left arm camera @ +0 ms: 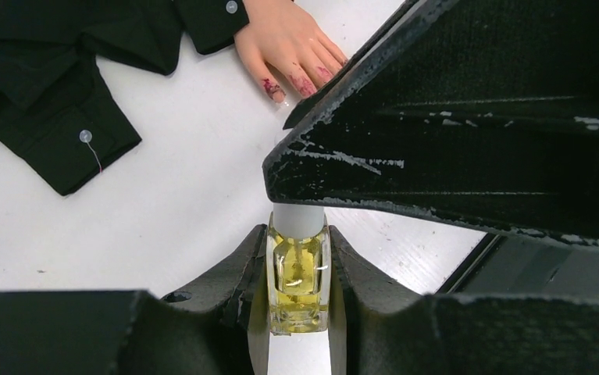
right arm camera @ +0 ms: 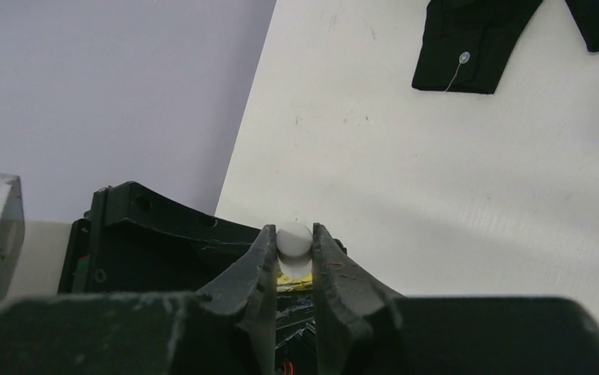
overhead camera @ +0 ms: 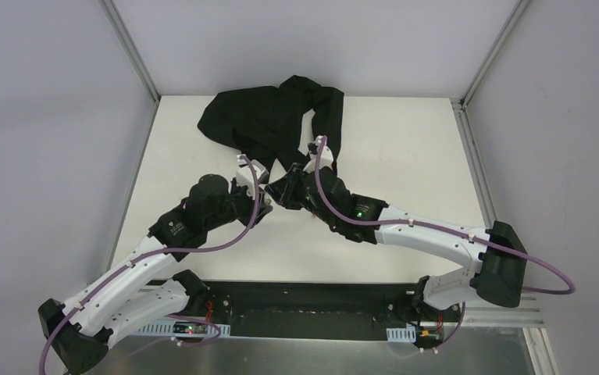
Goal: Paint the nails
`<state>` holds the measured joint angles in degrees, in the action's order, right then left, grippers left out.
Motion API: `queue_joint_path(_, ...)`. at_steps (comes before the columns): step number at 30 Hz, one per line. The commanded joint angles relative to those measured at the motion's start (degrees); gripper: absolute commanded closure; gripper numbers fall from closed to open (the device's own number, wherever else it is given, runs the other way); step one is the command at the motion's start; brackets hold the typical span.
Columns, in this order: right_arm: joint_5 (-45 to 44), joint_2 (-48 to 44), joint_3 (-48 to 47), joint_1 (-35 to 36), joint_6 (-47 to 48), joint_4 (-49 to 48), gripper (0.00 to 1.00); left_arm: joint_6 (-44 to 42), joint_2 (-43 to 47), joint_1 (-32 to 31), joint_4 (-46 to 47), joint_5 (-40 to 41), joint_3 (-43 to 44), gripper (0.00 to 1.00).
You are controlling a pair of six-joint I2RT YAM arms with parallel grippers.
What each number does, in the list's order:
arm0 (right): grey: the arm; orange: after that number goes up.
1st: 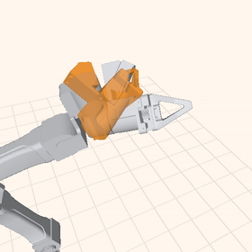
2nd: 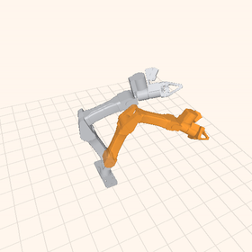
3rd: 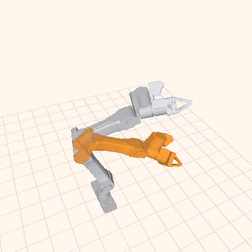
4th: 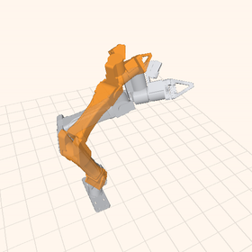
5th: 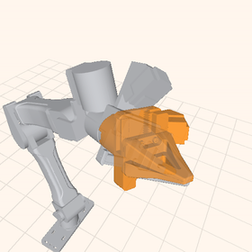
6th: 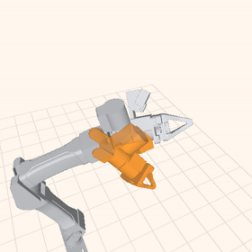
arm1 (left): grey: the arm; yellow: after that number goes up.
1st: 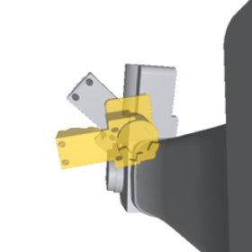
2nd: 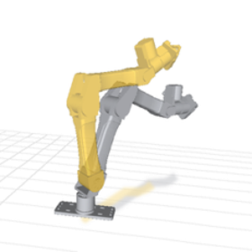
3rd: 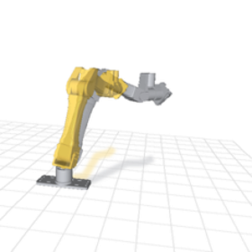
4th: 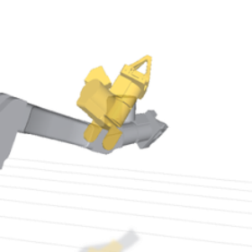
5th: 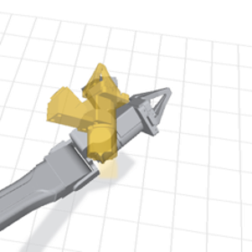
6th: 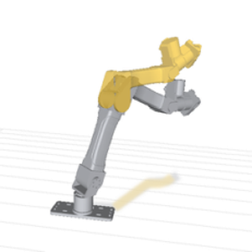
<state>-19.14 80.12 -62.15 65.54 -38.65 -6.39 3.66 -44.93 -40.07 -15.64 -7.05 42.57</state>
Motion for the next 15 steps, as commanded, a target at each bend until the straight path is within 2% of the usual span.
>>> queue_joint_path(1,3.2,-2.1,-3.2,1.7,5.1,2.7,0.72,-1.4,1.5,0.2,8.6,-2.7,1.3,1.00)
queue_joint_path(5,1.8,-6.4,-3.5,1.5,10.1,3.3,0.39,-1.6,1.9,0.2,8.8,-7.1,1.4,1.00)
queue_joint_path(8,3.7,-11.2,-2.1,0.3,11.8,3.3,0.22,-1.2,1.6,0.2,8.9,-11.5,2.0,1.00)
queue_joint_path(11,8.6,-15.8,0.4,-4.3,11.2,4.0,0.13,-0.5,1.5,0.2,8.9,-15.4,2.5,1.00)
queue_joint_path(15,24.6,-20.2,5.1,-12.6,10.3,1.8,0.09,0.0,1.4,0.2,9.0,-19.9,3.2,1.00)
